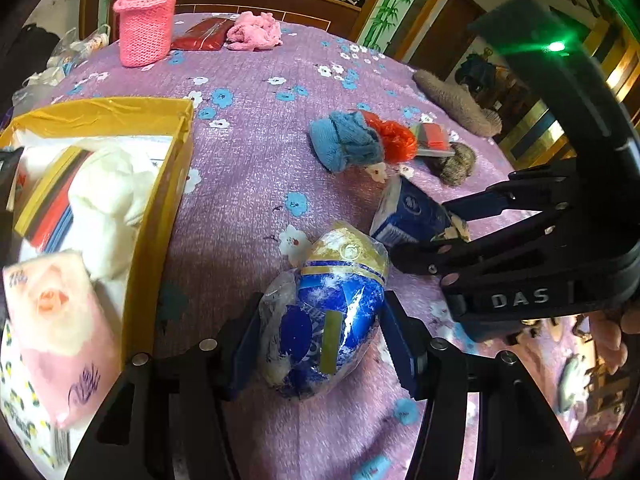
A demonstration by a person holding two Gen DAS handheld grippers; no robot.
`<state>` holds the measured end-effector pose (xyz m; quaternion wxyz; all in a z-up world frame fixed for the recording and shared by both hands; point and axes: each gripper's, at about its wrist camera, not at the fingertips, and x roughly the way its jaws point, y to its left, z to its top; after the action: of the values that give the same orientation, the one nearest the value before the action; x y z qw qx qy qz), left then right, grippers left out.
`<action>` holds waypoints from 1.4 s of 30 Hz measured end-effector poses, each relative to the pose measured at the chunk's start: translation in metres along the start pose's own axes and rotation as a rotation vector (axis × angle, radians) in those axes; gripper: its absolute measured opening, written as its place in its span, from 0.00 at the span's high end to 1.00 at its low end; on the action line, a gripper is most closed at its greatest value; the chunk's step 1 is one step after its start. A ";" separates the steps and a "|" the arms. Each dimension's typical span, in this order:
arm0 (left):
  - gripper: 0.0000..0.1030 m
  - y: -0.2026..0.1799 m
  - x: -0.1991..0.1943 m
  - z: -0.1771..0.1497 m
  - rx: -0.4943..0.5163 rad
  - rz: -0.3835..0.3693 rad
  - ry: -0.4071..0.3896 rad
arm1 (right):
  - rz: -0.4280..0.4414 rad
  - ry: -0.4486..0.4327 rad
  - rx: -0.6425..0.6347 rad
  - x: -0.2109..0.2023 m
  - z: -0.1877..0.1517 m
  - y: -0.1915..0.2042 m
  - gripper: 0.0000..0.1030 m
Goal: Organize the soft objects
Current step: 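Grasp the blue-wrapped bag with the left tool while the right tool grasps the Vinda tissue pack, then carry the blue-wrapped bag and Vinda tissue pack into the yellow box and open both tools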
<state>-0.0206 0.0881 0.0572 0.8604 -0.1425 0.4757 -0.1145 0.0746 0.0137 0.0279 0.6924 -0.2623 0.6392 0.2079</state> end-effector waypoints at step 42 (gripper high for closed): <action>0.39 0.164 -0.153 -0.112 -0.299 0.222 -0.209 | 0.394 -0.180 -0.008 -0.036 -0.008 0.219 0.41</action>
<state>-0.1860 0.2770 0.0624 0.8817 -0.2264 0.4082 0.0683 -0.0716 0.1808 0.0423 0.6916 -0.1152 0.6128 0.3645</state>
